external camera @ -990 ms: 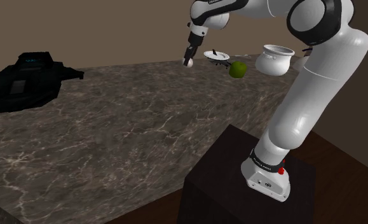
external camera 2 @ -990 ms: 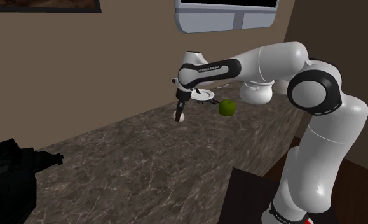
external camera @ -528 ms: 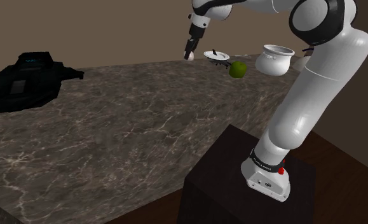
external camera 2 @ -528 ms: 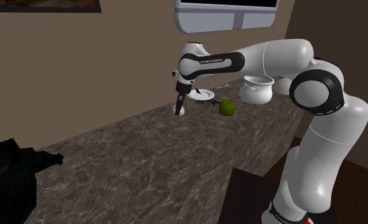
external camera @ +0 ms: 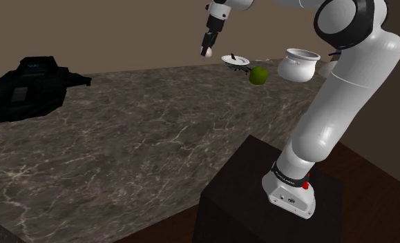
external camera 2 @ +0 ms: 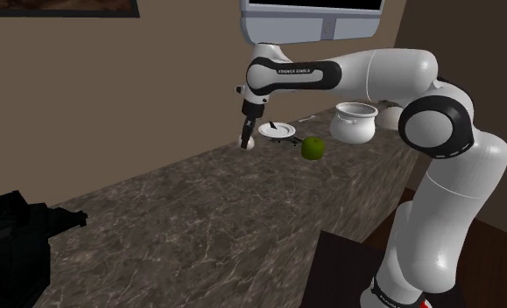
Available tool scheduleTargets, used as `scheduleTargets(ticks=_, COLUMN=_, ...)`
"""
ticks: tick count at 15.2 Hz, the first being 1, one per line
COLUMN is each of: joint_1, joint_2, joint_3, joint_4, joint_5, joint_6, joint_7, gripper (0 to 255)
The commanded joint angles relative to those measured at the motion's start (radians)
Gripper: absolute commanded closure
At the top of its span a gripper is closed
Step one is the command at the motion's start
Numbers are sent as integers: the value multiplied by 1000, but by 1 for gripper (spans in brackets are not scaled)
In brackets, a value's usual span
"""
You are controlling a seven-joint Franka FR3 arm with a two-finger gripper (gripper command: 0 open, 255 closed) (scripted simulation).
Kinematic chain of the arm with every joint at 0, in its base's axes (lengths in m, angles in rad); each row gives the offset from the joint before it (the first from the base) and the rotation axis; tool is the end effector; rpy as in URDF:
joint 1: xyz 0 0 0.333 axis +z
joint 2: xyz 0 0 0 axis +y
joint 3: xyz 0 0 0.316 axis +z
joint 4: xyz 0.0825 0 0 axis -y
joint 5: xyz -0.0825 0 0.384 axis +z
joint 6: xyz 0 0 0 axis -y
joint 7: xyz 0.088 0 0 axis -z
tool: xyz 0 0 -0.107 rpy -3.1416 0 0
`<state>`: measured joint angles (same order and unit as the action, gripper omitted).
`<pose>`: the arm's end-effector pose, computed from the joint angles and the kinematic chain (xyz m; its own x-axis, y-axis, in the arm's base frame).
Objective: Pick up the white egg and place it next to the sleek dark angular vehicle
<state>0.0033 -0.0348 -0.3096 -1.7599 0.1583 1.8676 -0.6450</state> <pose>0.5429 -0.1617 0.5809 0.9352 0.2861 0.2088 0.3026 -0.9518 -0.0509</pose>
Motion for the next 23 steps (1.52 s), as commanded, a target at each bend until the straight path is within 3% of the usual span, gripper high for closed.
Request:
scheduleTargets(ticks=1, joint_1=0, joint_2=0, joint_3=0, joint_4=28, joint_5=-1, joint_6=-28, joint_7=5, gripper=255)
scheduleTargets(ticks=6, joint_1=-1, joint_2=10, joint_3=-2, joint_4=105, joint_5=0, joint_6=-95, joint_7=12, gripper=255)
scheduleTargets(ticks=15, joint_1=101, joint_2=10, joint_3=110, joint_4=98, joint_5=-31, joint_6=-56, joint_7=227, gripper=255)
scheduleTargets(ticks=23, joint_1=191, joint_2=81, joint_3=197, joint_4=178, joint_5=-54, joint_6=-47, joint_7=409, gripper=255)
